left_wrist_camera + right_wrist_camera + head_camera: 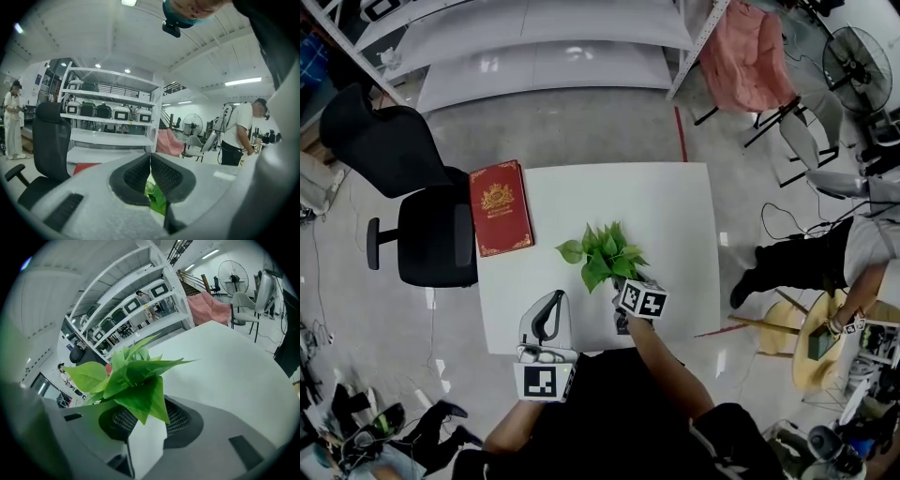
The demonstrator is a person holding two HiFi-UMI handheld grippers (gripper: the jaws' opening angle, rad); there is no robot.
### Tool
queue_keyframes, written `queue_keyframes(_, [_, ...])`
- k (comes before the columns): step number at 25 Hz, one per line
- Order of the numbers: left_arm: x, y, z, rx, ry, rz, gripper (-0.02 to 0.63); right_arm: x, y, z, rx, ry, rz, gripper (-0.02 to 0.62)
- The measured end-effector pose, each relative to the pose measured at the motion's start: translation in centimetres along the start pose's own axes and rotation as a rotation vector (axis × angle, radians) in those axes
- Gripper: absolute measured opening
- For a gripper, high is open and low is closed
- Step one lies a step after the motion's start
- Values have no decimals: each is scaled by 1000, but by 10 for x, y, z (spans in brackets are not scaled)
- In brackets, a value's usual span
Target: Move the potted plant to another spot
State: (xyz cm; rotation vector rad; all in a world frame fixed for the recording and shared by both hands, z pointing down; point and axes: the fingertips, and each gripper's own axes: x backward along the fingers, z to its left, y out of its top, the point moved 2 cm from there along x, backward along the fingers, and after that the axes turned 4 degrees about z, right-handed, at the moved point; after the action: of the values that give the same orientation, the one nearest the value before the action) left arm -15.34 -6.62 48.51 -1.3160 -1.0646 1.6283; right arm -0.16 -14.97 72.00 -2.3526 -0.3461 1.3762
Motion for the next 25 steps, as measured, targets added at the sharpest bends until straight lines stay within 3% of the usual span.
queue_keyframes(6, [-2,-1,1,14,16,0,19,-5,4,1,52,10,24,110])
queue_keyframes(11, [0,-1,-3,23,20,9,19,-6,6,-2,131,-7,60,48])
queue_keyframes(25, [0,1,-10,38,64,-5,20,-2,5,2,226,35,123,32])
